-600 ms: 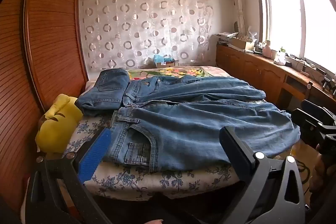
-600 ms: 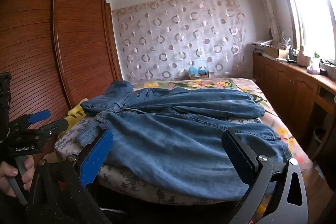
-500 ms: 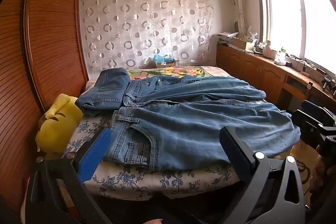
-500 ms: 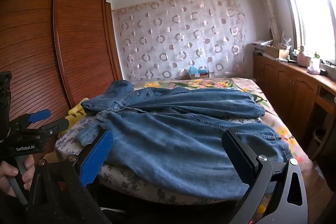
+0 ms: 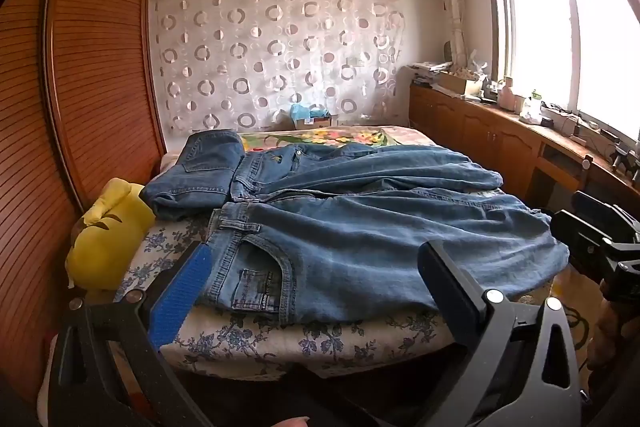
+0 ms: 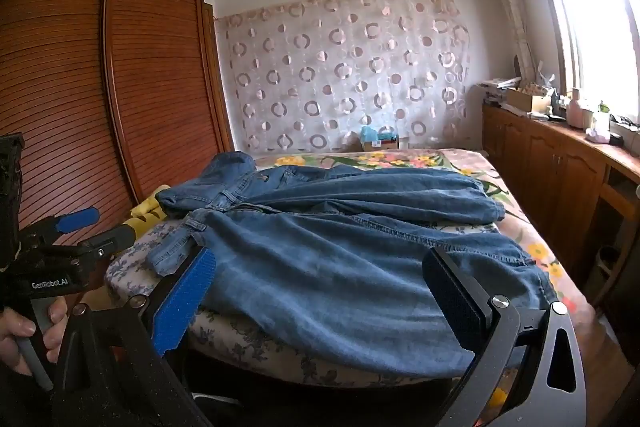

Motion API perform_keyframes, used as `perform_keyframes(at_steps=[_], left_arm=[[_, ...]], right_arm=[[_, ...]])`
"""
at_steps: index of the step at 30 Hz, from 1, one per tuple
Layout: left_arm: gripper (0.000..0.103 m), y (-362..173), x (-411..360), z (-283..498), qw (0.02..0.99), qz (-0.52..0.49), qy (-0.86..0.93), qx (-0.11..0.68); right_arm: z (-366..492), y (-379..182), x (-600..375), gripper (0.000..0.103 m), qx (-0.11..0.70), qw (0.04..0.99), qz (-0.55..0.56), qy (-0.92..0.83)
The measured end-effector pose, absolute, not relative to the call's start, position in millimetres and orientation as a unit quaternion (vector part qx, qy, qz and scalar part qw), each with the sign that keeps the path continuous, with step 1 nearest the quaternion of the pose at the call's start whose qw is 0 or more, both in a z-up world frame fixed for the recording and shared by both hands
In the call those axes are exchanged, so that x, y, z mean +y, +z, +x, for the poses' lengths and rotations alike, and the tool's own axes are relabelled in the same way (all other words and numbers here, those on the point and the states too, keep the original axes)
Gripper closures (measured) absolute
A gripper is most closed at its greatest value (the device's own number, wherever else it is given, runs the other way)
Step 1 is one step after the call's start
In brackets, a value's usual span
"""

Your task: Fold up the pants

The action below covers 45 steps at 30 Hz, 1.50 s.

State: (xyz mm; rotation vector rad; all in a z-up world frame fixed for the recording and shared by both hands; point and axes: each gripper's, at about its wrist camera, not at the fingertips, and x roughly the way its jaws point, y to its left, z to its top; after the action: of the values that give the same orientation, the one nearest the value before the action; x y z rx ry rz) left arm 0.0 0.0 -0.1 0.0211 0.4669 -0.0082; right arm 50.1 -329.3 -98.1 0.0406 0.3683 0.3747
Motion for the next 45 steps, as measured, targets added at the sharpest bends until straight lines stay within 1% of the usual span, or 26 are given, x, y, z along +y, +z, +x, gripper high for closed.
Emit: perform_keyframes(at_steps=[45], left_arm=[[0.000, -0.2, 0.3, -0.2, 0.974, 0.009, -0.004, 0.228]], right_arm=[[51.8, -97.4, -330.2, 0.000, 0.183, 0.965, 0.023, 0.187]])
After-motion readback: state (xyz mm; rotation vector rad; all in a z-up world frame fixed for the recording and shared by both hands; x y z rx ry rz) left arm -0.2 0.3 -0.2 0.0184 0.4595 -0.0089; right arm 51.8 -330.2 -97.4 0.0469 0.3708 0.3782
